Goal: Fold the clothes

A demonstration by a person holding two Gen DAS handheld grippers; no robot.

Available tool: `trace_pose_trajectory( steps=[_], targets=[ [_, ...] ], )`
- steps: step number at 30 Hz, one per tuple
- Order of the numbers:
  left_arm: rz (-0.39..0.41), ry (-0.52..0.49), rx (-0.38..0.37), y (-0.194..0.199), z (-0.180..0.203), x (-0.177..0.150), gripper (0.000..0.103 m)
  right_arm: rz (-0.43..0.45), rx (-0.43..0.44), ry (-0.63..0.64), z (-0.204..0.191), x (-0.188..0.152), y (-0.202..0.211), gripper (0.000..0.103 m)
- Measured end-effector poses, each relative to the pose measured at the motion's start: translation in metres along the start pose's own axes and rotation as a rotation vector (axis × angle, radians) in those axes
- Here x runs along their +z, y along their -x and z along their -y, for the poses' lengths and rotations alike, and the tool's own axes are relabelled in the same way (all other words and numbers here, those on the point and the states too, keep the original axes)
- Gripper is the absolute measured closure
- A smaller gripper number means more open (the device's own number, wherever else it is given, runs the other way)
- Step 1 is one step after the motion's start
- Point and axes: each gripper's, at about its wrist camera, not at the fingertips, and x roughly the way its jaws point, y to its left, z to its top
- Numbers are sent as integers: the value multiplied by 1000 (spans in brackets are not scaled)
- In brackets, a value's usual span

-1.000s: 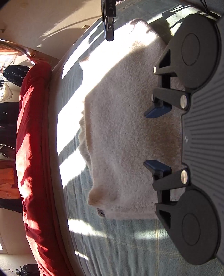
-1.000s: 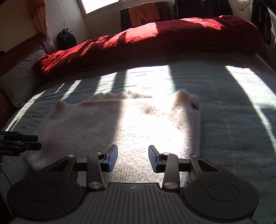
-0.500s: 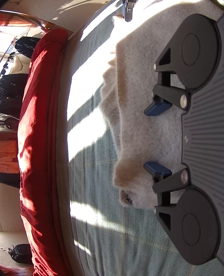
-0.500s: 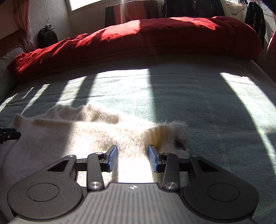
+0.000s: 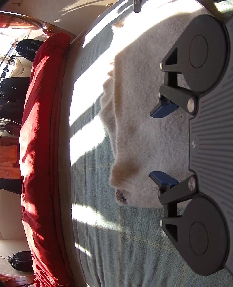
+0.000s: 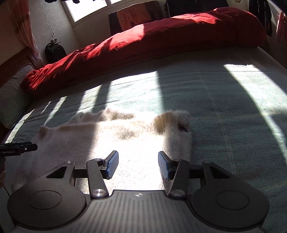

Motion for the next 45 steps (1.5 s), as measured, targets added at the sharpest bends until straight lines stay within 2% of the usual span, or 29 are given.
trace_pose_trajectory(
  steps=[3, 7, 10, 12, 13, 16, 18, 20, 22, 26, 29, 32, 35, 40, 42, 45],
  targets=[
    [-21, 23, 13, 12, 0, -14, 37, -19, -4, -1, 2, -14, 12, 50],
    [-17, 23, -19, 44, 3, -20, 36, -33, -25, 59, -9, -24, 34, 42],
    [-17, 97, -27, 64, -8, -23, 36, -43, -41, 103, -18, -31, 49, 39],
    [6, 112, -12, 80, -10, -28, 37, -50, -52, 132, -23, -36, 60, 38],
    [17, 58, -1, 87, -3, -32, 37, -54, -57, 147, -26, -39, 65, 38],
    [40, -212, 33, 107, 29, -49, 34, -64, -73, 192, -34, -46, 81, 36],
    [55, -451, 65, 114, 58, -67, 31, -70, -87, 243, -43, -51, 90, 35],
    [58, -698, 104, 113, 87, -91, 30, -75, -99, 408, -72, -61, 87, 31],
    [66, -904, 141, 105, 112, -115, 30, -82, -104, 583, -102, -73, 81, 26],
    [75, -1141, 180, 80, 138, -148, 30, -94, -102, 842, -152, -104, 57, 23],
    [117, -1243, 204, 64, 147, -160, 30, -80, -114, 995, -178, -129, 38, 23],
    [163, -1329, 246, 50, 148, -167, 27, -57, -158, 1117, -188, -146, 22, 23],
    [199, -1364, 257, 41, 149, -168, 23, -35, -198, 1225, -197, -162, 7, 23],
    [254, -1381, 264, 27, 155, -161, 18, 14, -220, 1219, -201, -157, -10, 20],
    [258, -1358, 257, 27, 152, -156, 13, 25, -237, 1223, -200, -153, -16, 14],
    [253, -1325, 286, 29, 137, -152, 13, 28, -283, 1223, -186, -150, -15, 13]
  ],
)
